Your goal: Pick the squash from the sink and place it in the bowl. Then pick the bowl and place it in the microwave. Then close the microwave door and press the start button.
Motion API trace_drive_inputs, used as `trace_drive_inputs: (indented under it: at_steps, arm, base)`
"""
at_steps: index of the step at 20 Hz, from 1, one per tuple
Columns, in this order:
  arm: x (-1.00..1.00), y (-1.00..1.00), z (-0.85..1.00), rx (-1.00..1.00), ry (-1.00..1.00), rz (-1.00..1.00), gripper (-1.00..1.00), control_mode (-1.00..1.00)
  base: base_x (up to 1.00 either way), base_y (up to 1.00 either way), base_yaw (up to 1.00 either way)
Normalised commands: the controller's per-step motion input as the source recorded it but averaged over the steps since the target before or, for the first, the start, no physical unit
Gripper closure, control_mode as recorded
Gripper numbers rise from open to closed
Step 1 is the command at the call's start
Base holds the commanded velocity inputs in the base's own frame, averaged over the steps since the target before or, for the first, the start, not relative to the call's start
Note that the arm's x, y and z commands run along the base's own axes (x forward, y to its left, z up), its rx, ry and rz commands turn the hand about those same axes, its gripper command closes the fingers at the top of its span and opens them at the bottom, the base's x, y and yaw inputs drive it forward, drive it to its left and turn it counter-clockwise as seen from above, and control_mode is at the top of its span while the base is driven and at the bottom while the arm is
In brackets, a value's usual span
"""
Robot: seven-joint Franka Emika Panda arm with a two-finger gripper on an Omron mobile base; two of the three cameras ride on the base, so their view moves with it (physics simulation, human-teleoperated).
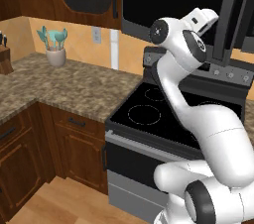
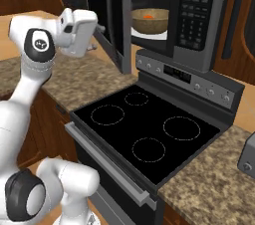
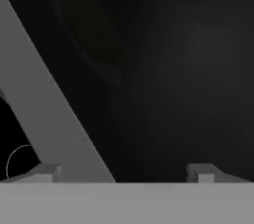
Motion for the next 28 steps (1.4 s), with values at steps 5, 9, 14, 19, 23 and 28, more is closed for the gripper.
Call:
trace_drive_inputs:
  at_steps: [5, 9, 14, 19, 23, 28]
  arm:
    - [0.65, -0.16, 0.0, 0.15, -0.22, 0.06, -1.0, -1.0]
    - [0.68, -0.26, 0.0, 0.19, -0.14, 0.06, -1.0, -1.0]
    - [0.72, -0.35, 0.0, 0.12, -0.02, 0.0, -1.0, -1.0]
    - [0.62, -0.29, 0.0, 0.09, -0.05, 0.0, -1.0, -1.0]
    - [0.49, -0.36, 0.0, 0.11, -0.06, 0.0, -1.0, -1.0]
    - [0.54, -0.36, 0.0, 0.1, -0.08, 0.01, -1.0, -1.0]
  base:
    - [0.0, 0.0, 0.0]
    - [0.0, 0.0, 0.0]
    - [0.0, 0.0, 0.0]
    - [0.0, 0.0, 0.0]
    - [0.0, 0.0, 0.0]
    - [0.0, 0.0, 0.0]
